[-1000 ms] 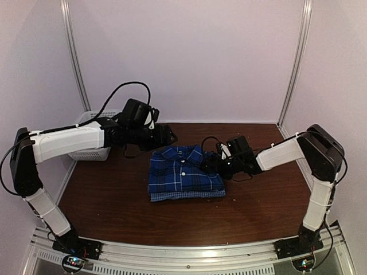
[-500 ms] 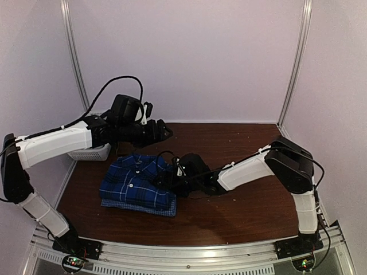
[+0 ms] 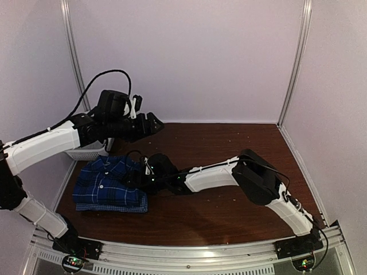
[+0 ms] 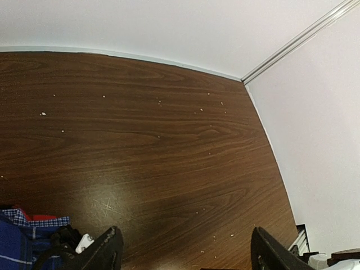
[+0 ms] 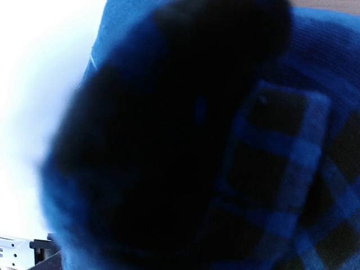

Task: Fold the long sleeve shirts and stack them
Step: Move the square-folded shirt to the corner of the board.

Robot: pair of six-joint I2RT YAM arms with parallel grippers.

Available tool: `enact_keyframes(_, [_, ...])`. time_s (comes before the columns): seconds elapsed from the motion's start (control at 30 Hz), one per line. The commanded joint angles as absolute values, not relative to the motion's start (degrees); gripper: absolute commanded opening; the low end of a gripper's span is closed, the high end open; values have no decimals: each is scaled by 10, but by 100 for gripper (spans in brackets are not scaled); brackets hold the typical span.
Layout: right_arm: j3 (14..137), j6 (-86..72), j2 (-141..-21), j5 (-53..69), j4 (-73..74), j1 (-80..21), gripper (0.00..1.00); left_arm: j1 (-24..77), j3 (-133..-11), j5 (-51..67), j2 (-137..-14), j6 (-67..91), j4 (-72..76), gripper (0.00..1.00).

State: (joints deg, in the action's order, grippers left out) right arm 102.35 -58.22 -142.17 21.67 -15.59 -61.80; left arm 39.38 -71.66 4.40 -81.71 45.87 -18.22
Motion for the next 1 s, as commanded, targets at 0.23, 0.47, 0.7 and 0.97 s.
enact_keyframes(0.23, [1204, -586, -1537, 289, -122, -658, 100, 377, -720, 59, -809, 438, -189, 80])
enact_keyframes(0.47, [1167, -568, -1489, 293, -136, -647, 100, 369, -725, 61, -812, 436, -189, 79])
enact_keyframes(0.7, [1060, -560, -1422, 261, -142, -626, 100, 365, -728, 62, -815, 437, -189, 79])
enact_keyframes(0.97, [987, -544, -1378, 229, -126, -612, 93, 362, -729, 61, -819, 439, -188, 79])
